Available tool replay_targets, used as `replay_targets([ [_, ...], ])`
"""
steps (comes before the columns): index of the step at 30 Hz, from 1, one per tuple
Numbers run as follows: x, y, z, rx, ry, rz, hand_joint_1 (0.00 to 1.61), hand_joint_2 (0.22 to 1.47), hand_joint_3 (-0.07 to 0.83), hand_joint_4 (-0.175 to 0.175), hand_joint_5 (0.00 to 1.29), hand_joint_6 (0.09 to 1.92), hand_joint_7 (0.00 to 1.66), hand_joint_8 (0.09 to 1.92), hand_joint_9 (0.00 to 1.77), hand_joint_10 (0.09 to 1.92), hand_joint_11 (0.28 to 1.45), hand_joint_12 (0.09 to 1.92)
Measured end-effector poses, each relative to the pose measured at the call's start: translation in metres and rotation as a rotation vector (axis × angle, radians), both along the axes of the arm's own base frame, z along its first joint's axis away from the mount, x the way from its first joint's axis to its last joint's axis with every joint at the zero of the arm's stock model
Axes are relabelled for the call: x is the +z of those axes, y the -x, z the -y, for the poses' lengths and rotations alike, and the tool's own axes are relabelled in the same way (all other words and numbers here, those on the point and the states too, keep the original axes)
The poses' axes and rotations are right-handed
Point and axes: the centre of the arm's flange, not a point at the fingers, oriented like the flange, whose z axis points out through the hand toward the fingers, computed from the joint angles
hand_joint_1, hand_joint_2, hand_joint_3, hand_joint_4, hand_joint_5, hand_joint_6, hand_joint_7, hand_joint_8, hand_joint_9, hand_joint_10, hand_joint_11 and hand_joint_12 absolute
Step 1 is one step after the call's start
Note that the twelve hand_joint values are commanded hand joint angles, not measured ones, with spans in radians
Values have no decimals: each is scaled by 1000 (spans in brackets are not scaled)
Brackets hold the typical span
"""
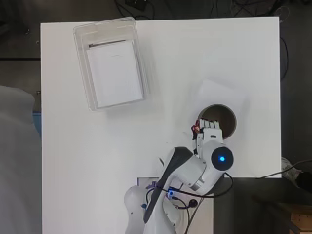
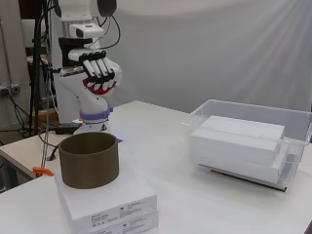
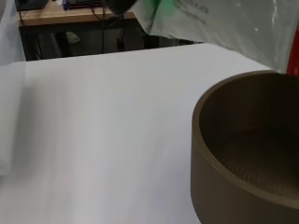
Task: Teleoperate dual arm-hand system to remove items from a box
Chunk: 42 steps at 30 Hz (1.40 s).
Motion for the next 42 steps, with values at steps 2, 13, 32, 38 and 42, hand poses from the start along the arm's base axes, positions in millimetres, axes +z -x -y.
replay_targets([
  [2, -24, 1, 38, -43, -66, -21, 1222, 1159, 2, -47, 879, 1322, 923, 993, 1001, 1570, 813, 1826],
  [13, -71, -20, 92, -107, -60, -119, 1230, 1154, 1, 169, 840, 1772, 930, 1908, 1135, 1801, 978, 1904],
  [32, -47, -63, 60, 156, 135, -112, 52, 825, 8, 33, 216, 87, 244, 87, 379, 87, 469, 87],
  [38, 28, -54, 16, 195, 143, -40, 4, 912, 9, 32, 264, 87, 385, 87, 521, 87, 529, 87],
  [42, 84, -46, -22, 153, 115, 21, 0, 899, -2, 39, 160, 87, 280, 87, 443, 87, 490, 87],
])
